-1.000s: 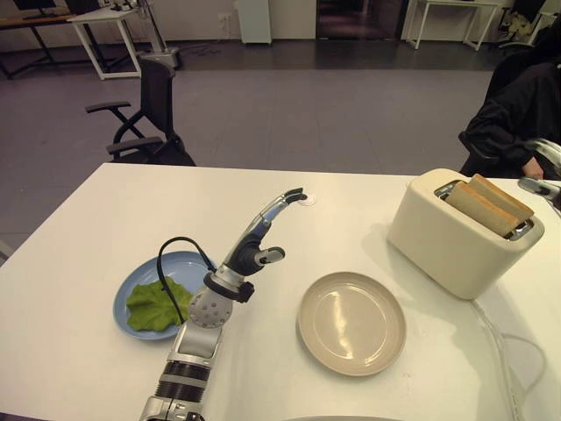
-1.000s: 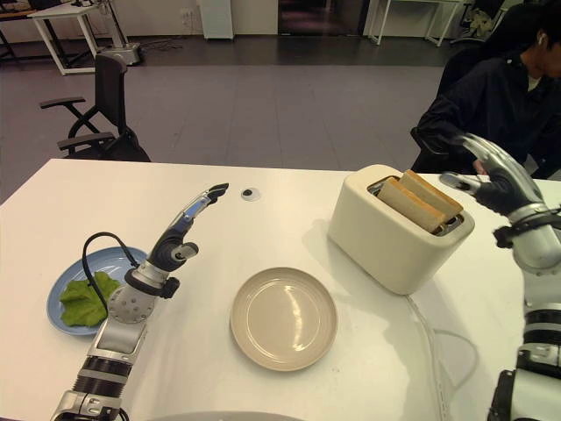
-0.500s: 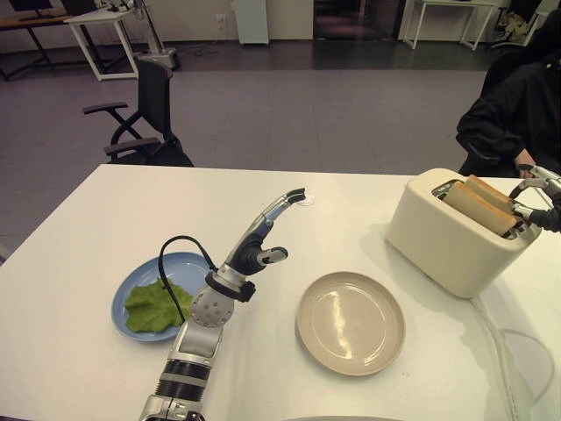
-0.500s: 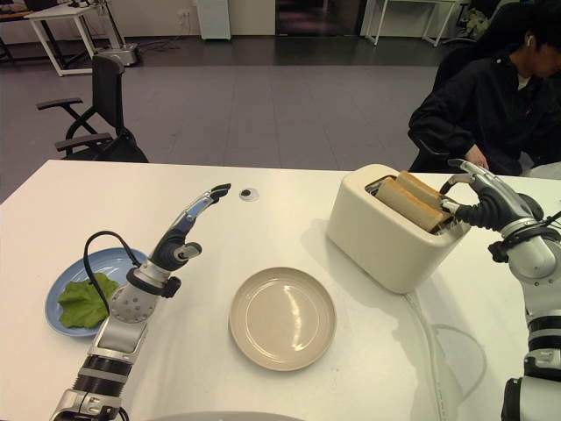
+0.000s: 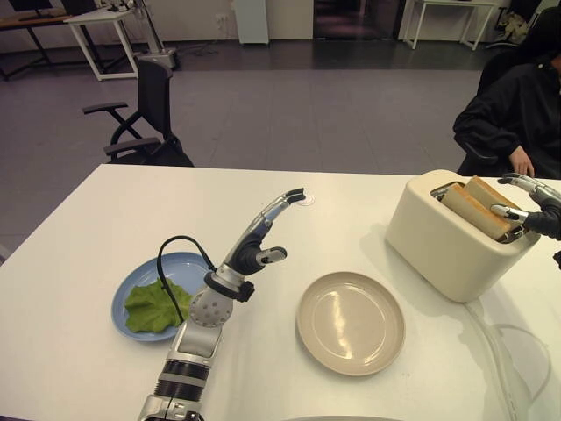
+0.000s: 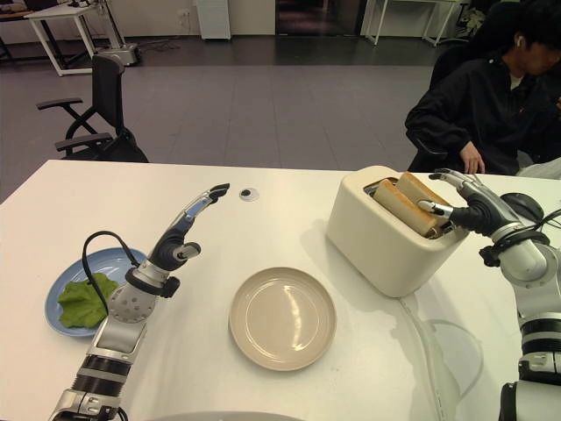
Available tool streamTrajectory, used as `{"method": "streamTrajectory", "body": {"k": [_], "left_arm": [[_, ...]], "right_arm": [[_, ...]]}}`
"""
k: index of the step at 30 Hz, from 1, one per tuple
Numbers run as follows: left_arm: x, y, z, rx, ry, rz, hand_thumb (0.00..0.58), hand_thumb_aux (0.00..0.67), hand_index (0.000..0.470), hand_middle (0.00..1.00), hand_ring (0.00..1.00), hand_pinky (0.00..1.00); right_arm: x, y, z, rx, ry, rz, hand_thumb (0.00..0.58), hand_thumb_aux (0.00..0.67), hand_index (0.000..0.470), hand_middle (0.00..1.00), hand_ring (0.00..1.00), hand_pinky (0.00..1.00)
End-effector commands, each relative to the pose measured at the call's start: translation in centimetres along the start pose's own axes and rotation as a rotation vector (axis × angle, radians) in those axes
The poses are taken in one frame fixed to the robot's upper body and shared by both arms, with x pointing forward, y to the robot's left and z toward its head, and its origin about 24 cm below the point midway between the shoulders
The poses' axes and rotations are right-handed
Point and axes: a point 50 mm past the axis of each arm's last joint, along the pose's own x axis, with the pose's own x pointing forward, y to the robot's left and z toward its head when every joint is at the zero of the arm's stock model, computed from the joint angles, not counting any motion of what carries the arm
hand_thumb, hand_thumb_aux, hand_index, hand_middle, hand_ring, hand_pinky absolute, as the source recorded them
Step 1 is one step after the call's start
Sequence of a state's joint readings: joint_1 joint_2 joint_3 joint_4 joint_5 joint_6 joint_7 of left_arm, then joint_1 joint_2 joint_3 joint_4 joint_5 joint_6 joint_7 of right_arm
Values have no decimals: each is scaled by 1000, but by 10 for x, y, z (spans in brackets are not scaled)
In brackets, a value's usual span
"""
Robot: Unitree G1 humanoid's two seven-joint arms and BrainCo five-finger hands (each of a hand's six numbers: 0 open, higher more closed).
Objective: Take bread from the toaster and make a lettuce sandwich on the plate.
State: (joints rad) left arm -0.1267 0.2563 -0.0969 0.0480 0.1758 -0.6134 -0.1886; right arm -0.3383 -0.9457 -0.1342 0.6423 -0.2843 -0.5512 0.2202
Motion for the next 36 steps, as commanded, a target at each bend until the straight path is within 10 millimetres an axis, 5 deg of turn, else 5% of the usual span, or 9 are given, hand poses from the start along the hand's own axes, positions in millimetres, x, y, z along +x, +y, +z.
{"method": "streamTrajectory", "body": {"k": [1,6,11,13,14,18,22,29,36], "left_arm": [[-3,2,-3,7,18,-7,0,0,0,0,0,0],[-3,2,-3,8,20,-6,0,0,0,0,0,0],[-3,3,-3,8,20,-6,0,0,0,0,0,0],[-3,3,-3,9,20,-6,0,0,0,0,0,0],[-3,3,-4,9,20,-6,0,0,0,0,0,0],[-4,4,-3,9,21,-6,0,0,0,0,0,0],[-4,4,-3,10,20,-4,0,0,0,0,0,0],[-4,11,-2,25,16,11,0,0,0,0,0,0],[-14,47,0,124,36,80,0,0,0,0,0,0]], "right_arm": [[0,-6,0,-27,7,-9,227,147,103,0,0,0],[-2,-11,-5,-60,42,-9,281,189,133,0,0,0],[-4,-2,-8,-54,55,38,449,352,247,0,0,0],[-4,0,-8,-53,56,46,449,352,247,0,0,0],[-4,2,-8,-49,52,61,556,533,374,0,0,0],[-3,11,-3,-16,21,103,580,670,470,0,0,0],[-1,3,-2,19,14,53,580,670,470,0,0,0],[-1,-51,10,238,-70,-198,580,670,470,0,0,0],[-17,-78,81,445,-496,-94,580,670,470,0,0,0]]}}
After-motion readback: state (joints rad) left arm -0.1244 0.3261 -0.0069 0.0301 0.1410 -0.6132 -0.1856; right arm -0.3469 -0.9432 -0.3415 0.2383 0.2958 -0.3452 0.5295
